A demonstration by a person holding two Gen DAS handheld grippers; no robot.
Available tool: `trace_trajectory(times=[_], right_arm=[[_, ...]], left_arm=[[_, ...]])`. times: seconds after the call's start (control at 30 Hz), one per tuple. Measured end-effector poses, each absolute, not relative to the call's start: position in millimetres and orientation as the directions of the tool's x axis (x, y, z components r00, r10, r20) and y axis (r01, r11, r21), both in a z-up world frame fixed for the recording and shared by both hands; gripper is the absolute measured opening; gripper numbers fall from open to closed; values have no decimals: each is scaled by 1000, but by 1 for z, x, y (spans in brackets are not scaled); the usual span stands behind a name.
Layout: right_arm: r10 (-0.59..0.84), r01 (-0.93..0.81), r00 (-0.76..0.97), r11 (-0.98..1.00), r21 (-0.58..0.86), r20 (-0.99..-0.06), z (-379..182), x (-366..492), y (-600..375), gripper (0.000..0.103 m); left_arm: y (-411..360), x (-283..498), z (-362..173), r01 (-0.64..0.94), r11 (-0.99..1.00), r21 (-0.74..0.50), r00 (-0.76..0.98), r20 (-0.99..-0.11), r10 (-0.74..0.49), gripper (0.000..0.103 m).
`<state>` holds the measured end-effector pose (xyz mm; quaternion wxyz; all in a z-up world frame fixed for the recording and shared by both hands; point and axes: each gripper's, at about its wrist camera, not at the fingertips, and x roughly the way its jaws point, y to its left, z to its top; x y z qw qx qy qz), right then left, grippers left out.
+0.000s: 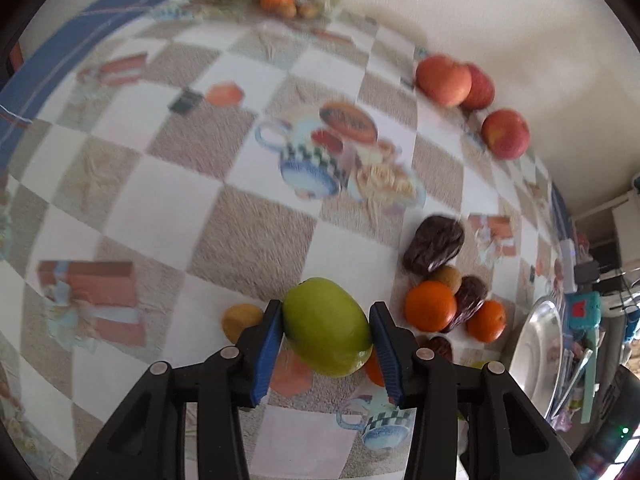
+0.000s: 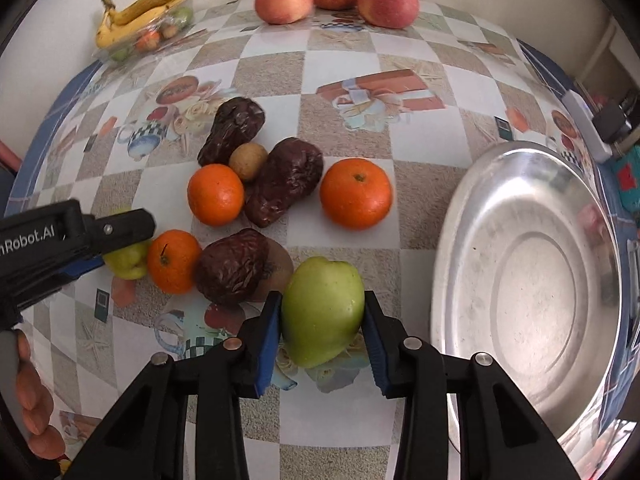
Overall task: Organize fruits
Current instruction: 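Close the left tool on a green pear while the right tool grasps another, then carry both green pears into the steel bowl and open both tools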
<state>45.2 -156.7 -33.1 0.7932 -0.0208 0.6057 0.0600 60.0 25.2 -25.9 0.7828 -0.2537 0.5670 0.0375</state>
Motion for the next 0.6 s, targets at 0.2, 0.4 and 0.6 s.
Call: trace_trajectory(times=[0.2, 0.4, 0.6], right_arm=[[129, -89, 325, 990, 106, -937, -10, 42, -172, 40], [121, -65, 385, 992, 104, -915, 7, 42, -184, 40], [27, 123, 373, 989, 79, -927, 9, 45, -228, 40]], left_arm=[[27, 56, -7, -334, 863, -378, 424, -878, -220, 47], [11, 55, 2, -278, 882, -381, 433, -869, -240, 47], [-44, 45, 18, -103, 931, -351, 438, -856, -274, 47]])
